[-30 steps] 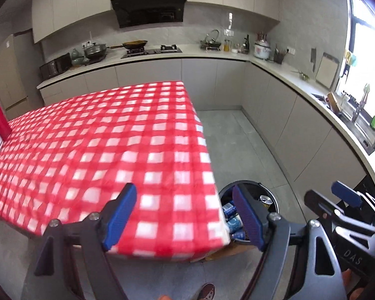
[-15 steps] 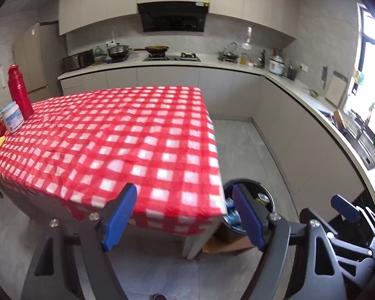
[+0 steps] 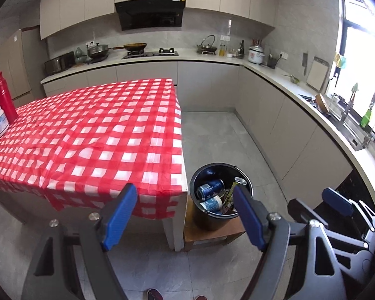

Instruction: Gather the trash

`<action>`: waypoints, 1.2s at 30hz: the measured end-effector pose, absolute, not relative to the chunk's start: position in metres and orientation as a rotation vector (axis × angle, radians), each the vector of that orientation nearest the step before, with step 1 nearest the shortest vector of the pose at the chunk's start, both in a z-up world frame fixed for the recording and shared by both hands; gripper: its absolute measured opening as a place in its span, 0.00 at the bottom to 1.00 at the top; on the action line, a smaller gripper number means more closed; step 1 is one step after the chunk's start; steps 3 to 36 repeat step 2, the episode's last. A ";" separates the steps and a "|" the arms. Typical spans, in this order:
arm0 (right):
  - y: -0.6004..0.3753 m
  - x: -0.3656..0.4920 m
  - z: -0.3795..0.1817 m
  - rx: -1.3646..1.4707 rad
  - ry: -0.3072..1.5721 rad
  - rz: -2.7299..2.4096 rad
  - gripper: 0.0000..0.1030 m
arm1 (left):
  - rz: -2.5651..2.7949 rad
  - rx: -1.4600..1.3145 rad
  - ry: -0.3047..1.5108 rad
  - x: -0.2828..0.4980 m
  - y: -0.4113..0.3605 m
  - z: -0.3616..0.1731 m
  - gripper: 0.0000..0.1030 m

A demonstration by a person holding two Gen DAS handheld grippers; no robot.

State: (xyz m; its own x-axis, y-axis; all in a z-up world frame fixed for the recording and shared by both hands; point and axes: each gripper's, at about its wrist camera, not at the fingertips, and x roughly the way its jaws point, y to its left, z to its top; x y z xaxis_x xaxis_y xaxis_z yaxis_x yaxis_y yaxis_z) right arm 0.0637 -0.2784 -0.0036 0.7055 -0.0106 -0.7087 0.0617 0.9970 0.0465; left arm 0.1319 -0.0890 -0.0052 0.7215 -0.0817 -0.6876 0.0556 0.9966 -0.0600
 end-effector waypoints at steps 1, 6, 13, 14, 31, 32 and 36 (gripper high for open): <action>-0.279 0.064 -0.004 0.068 0.788 -0.045 0.75 | -0.082 -0.040 0.767 0.132 -0.089 -0.005 0.78; -0.279 0.064 -0.003 0.070 0.788 -0.048 0.75 | -0.074 -0.038 0.772 0.132 -0.089 -0.004 0.79; -0.279 0.064 -0.003 0.070 0.788 -0.048 0.75 | -0.074 -0.038 0.772 0.132 -0.089 -0.004 0.79; -0.279 0.064 -0.003 0.070 0.788 -0.048 0.75 | -0.074 -0.038 0.772 0.132 -0.089 -0.004 0.79; -0.279 0.064 -0.003 0.070 0.788 -0.048 0.75 | -0.074 -0.038 0.772 0.132 -0.089 -0.004 0.79; -0.279 0.064 -0.003 0.070 0.788 -0.048 0.75 | -0.074 -0.038 0.772 0.132 -0.089 -0.004 0.79; -0.279 0.064 -0.003 0.070 0.788 -0.048 0.75 | -0.074 -0.038 0.772 0.132 -0.089 -0.004 0.79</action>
